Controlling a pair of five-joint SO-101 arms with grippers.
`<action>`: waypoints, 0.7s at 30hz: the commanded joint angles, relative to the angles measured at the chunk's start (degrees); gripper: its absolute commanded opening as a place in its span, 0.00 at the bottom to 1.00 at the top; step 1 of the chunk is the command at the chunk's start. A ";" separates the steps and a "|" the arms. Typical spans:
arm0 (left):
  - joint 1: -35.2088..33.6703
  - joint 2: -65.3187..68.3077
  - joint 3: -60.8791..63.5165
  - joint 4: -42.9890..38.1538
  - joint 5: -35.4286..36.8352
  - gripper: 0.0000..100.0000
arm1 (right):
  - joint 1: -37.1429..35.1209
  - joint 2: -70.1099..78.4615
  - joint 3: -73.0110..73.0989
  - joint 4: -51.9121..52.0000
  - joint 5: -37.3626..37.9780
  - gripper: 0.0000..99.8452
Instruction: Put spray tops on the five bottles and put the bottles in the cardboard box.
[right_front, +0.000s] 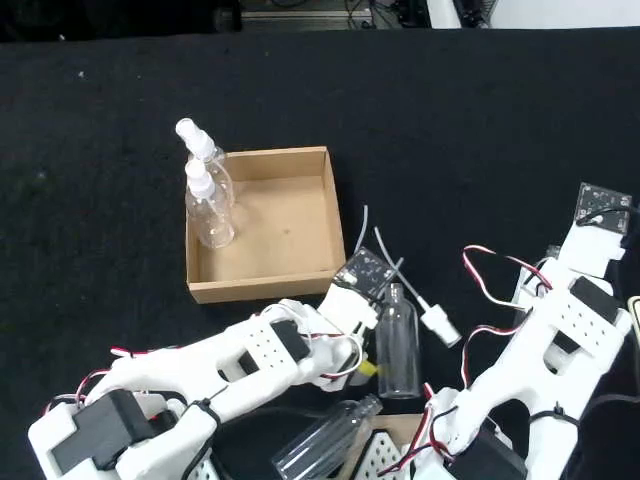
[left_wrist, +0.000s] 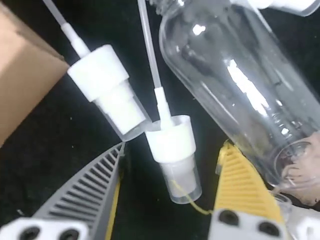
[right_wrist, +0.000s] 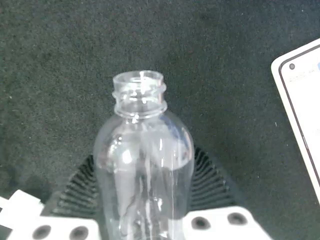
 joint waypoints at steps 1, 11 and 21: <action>0.57 -0.35 -0.66 -0.79 0.26 0.18 | 1.14 0.13 -0.48 -0.88 0.62 0.04; -0.04 -0.35 -4.79 8.26 0.26 0.09 | 1.14 0.13 -0.48 -0.88 0.62 0.04; -6.37 -0.35 -24.31 39.74 -10.55 0.04 | 1.05 0.13 -0.48 -0.88 0.62 0.04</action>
